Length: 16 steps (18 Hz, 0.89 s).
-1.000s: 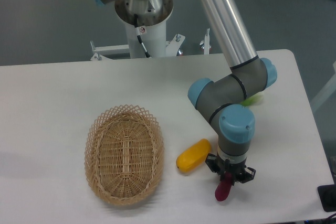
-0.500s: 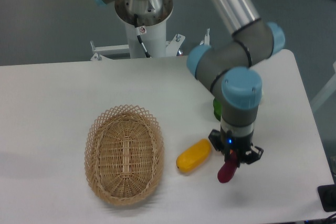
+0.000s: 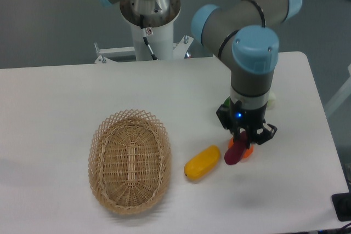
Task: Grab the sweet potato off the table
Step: 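Lift the held sweet potato up off the table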
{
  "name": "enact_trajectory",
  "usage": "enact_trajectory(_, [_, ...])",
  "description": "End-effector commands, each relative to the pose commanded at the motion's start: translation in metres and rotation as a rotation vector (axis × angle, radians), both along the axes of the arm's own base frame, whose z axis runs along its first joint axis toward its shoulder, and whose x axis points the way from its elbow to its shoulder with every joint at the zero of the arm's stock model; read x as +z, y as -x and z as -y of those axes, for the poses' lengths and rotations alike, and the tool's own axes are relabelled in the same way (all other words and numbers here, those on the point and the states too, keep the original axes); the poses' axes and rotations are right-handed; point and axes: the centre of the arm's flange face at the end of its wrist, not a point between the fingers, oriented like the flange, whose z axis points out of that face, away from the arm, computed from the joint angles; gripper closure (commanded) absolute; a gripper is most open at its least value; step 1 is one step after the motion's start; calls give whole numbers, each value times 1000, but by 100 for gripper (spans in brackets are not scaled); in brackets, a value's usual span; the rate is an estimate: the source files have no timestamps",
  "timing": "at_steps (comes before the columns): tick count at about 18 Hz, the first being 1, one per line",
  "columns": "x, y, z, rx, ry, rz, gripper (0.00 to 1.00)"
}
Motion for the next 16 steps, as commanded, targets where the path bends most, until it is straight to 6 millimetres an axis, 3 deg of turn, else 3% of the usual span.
enact_trajectory(16, [10,7,7,12,-12,-14,68])
